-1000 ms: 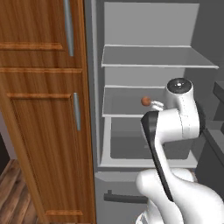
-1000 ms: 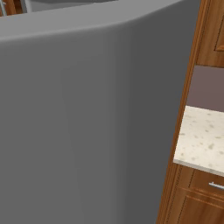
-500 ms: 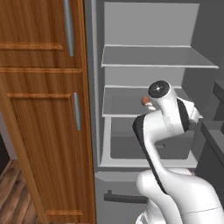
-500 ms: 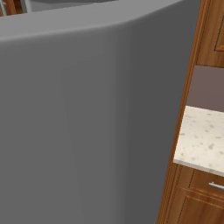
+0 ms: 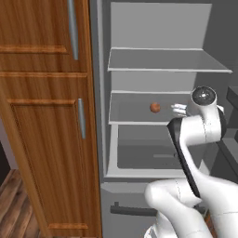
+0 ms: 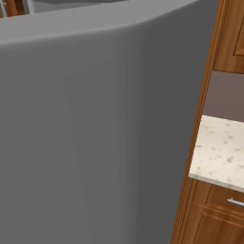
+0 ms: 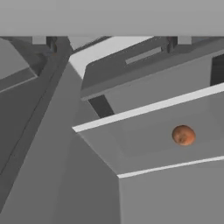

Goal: Place the cold items (orange and onion) from the fridge in one tupperware on the dining counter. Place the warm items (kebab skewer and hot dog) in the stove area in another tupperware.

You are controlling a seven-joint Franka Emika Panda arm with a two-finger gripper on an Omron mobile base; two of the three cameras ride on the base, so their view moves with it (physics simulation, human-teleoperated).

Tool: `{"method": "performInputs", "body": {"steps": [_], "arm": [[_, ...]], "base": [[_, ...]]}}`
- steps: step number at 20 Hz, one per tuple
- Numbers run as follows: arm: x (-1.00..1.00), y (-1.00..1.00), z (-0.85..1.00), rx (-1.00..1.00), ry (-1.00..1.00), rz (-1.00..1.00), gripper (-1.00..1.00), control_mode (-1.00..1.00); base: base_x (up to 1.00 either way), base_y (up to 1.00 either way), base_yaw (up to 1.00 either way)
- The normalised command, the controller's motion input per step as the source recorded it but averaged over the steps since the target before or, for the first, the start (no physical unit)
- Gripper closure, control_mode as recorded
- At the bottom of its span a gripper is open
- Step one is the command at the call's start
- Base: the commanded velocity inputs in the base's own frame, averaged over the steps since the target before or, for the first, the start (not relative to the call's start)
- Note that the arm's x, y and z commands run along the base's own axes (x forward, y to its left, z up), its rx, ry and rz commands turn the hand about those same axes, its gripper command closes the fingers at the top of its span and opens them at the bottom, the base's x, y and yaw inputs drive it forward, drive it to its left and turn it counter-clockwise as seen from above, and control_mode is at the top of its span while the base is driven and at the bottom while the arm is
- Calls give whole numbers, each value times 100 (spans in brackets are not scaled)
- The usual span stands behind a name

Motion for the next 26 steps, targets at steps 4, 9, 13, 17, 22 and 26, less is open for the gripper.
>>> {"method": "performInputs", "body": {"steps": [4,9,13,17,22,26], "arm": [[72,23,0,0,9,6,-100,-100],[72,59,0,-1,13,1,-100,-100],[61,11,-8,1,3,1,-100,-100],[57,-12,-19,10,-1,4,-100,-100],[38,-29,-40,5,0,7,-100,-100],[32,-9,-52,0,0,7,-100,-100]], "base": [[0,0,0],[0,0,0],[0,0,0],[0,0,0],[0,0,0],[0,0,0]]}}
